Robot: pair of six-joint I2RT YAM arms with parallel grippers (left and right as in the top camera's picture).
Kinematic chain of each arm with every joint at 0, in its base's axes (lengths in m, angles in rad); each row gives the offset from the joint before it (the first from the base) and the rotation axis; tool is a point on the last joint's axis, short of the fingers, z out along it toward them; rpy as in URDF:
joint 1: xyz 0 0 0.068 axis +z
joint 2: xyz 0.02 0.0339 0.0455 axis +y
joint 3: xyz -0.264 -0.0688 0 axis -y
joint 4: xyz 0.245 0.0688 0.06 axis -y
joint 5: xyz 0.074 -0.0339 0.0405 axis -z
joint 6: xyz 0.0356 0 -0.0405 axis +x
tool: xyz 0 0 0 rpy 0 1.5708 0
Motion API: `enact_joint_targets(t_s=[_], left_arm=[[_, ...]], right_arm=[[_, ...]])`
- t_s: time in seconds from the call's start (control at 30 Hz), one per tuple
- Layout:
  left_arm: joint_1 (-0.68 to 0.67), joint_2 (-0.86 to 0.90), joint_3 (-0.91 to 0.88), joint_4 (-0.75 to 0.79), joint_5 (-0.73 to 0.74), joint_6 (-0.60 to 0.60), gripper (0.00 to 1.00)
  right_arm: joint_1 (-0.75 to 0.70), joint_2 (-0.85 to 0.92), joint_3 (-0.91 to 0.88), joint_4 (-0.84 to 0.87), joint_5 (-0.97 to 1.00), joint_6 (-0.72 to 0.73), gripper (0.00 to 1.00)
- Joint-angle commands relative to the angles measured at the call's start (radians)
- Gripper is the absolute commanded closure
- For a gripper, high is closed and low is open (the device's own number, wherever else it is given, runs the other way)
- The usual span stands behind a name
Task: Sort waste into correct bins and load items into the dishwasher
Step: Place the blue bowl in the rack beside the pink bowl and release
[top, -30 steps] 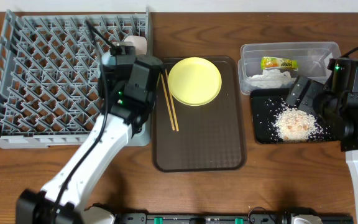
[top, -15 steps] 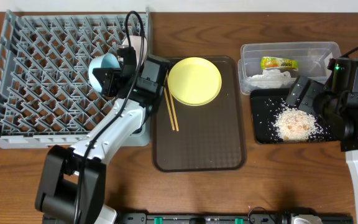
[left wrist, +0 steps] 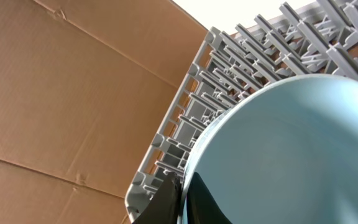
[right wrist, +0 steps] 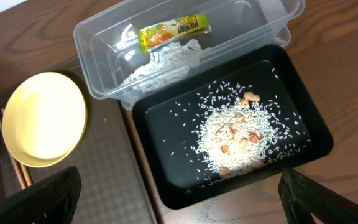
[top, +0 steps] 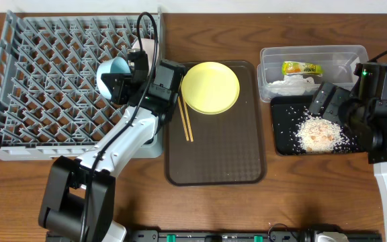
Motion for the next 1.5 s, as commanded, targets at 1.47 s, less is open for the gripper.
enact_joint_targets(t_s=[1.47], left_arm=[[-0.030,0.058,-0.054,0.163,-0.126,0.077,0.92]], right_arm=[[-0.009,0.002,0.010,0.002,0.013,0.008,0.01]])
